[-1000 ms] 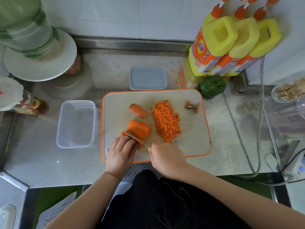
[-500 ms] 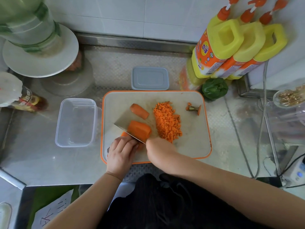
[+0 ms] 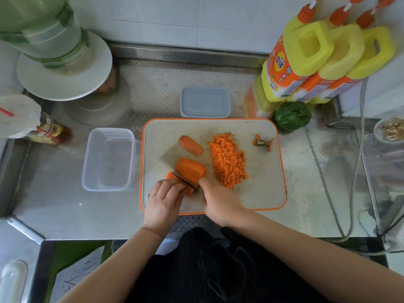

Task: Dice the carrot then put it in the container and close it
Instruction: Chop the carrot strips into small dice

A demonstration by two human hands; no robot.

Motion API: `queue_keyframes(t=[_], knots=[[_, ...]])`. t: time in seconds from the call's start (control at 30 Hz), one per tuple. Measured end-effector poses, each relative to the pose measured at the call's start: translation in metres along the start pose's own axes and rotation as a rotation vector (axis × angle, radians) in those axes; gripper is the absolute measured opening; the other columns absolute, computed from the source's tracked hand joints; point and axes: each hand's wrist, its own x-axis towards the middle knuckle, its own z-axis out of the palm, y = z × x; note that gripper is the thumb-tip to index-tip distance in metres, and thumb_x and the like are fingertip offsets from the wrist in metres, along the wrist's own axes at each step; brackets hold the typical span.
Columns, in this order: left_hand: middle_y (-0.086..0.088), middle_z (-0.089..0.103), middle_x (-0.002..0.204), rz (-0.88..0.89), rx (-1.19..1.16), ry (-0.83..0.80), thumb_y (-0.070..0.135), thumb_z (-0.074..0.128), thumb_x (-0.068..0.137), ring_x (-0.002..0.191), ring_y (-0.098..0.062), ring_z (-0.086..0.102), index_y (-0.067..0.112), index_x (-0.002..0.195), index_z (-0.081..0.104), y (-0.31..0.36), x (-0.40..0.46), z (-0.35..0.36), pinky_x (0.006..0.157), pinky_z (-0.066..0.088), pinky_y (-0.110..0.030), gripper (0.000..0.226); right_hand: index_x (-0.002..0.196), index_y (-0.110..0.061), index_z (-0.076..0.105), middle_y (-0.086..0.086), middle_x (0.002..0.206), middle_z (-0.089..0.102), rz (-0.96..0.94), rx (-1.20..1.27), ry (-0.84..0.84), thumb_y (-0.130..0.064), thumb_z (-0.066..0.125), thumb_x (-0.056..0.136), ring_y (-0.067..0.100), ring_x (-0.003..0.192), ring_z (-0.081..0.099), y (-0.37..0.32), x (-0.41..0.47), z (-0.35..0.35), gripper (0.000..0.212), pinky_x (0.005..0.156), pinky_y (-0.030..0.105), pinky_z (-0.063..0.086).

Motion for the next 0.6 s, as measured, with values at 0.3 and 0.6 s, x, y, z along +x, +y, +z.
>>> queue_keyframes(t=[0.3,0.6], knots=[[0.0,0.06,0.099,0.011,0.009,-0.016,0.02,0.055,0.097,0.088,-0.025,0.055,0.016,0.098,0.062,-0.001,0.001,0.0,0.078,0.048,-0.032,0.008,0.127,-0.025,0.045,0.002,0.077,0.056,0.042,0.111,-0.035,-0.021,0.044,0.093,0.027,0.07,0.058,0.002,0.005,-0.001,0.035,0.057,0.034,0.043],[-0.006,0.065,0.096,-0.042,0.011,-0.01,0.02,0.053,0.098,0.091,-0.026,0.057,0.009,0.092,0.07,0.001,-0.001,0.002,0.08,0.05,-0.035,0.021,0.084,-0.015,0.044,0.008,0.075,0.054,0.057,0.022,0.029,-0.029,0.038,0.101,0.031,0.074,0.058,-0.01,-0.028,-0.016,0.023,0.059,0.034,0.036]])
